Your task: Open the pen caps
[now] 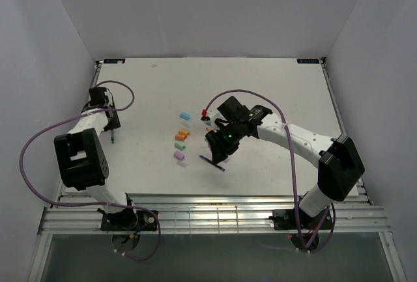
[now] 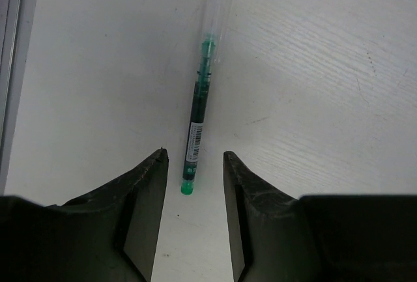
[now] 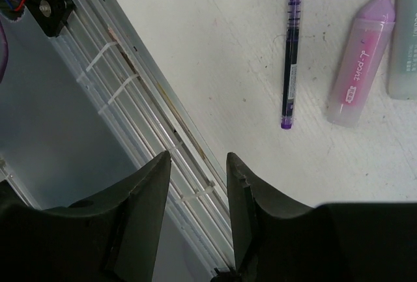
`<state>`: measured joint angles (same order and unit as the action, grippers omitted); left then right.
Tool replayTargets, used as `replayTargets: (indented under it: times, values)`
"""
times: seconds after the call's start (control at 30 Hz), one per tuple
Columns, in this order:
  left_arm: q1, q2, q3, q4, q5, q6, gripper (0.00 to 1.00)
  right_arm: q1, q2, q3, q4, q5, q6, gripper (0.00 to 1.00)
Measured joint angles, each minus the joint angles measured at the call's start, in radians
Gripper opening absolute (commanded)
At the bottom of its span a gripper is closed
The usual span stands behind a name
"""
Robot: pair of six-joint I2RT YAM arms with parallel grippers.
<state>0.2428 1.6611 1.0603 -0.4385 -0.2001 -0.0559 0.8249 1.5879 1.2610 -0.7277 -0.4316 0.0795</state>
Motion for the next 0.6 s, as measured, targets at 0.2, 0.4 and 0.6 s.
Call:
replayTargets:
  times: [0.2,0.4,0.6]
  values:
    - [0.009,0.005,-0.046,0.090,0.034,0.075,0.49,-0.008,0.000,-0.020,-0.001,-0.015,0.000,0.46]
    - [0.026,0.068,-0.051,0.152,0.059,0.128,0.45,-0.020,0.000,-0.050,-0.001,-0.018,0.000,0.46]
    - [0.036,0.103,-0.053,0.203,0.100,0.156,0.42,-0.027,0.000,-0.065,-0.002,-0.020,0.005,0.46]
